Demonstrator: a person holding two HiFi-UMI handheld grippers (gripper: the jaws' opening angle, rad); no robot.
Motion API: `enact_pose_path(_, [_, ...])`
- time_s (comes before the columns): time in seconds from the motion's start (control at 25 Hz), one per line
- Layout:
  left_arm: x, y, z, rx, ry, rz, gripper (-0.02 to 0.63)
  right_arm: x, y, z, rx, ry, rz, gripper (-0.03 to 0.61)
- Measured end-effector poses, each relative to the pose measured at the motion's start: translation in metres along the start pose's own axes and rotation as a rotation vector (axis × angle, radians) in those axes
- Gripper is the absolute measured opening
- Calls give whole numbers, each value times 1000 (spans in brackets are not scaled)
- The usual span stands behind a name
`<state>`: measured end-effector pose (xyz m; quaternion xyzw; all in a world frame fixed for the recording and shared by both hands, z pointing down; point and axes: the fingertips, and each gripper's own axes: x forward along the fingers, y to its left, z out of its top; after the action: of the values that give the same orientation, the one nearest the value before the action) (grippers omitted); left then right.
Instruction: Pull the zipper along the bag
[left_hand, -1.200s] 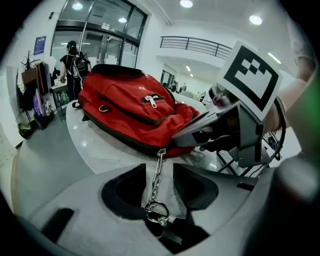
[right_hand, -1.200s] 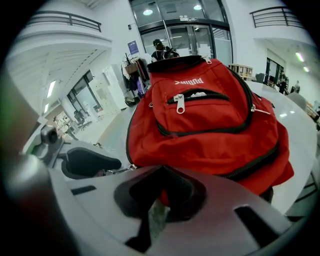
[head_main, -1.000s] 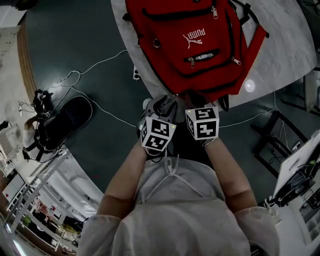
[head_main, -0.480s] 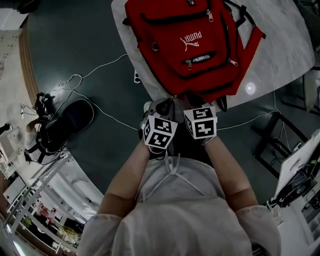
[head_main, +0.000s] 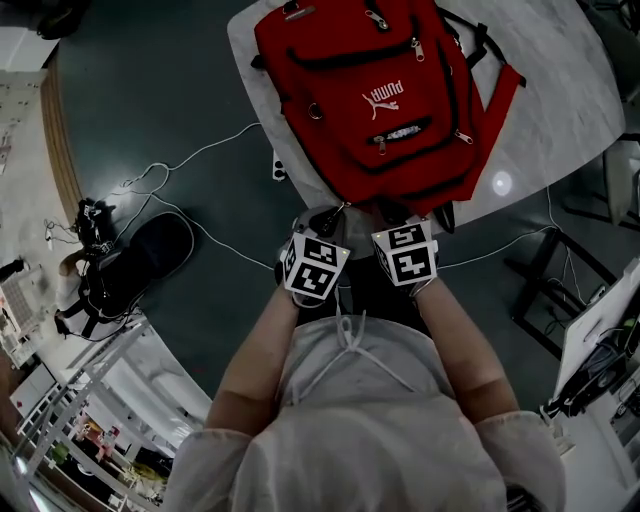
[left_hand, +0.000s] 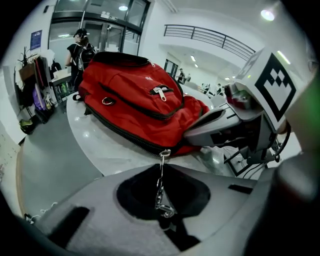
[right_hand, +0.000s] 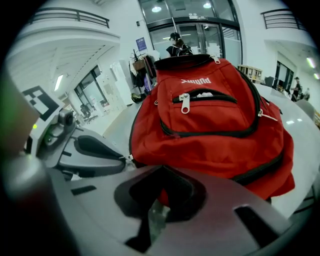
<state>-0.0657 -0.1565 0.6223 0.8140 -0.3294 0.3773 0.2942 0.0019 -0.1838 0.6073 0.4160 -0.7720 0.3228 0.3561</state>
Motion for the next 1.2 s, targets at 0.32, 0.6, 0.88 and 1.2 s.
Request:
enact_pose_path(0.32, [3, 16, 5, 2, 32, 53, 31, -4, -14, -13, -7, 65, -7, 26])
enact_pose_path(0.6, [-2, 44, 13, -71, 20, 45, 31, -1, -13, -8, 17, 106, 11, 26])
enact_pose_path(0.88, [-3, 64, 26, -41, 10, 65, 31, 0, -14, -11, -74, 218, 12, 25])
enact_pose_path(1.2, [-5, 104, 36, -19, 12, 73, 32, 6, -8, -6, -16, 275, 53, 25])
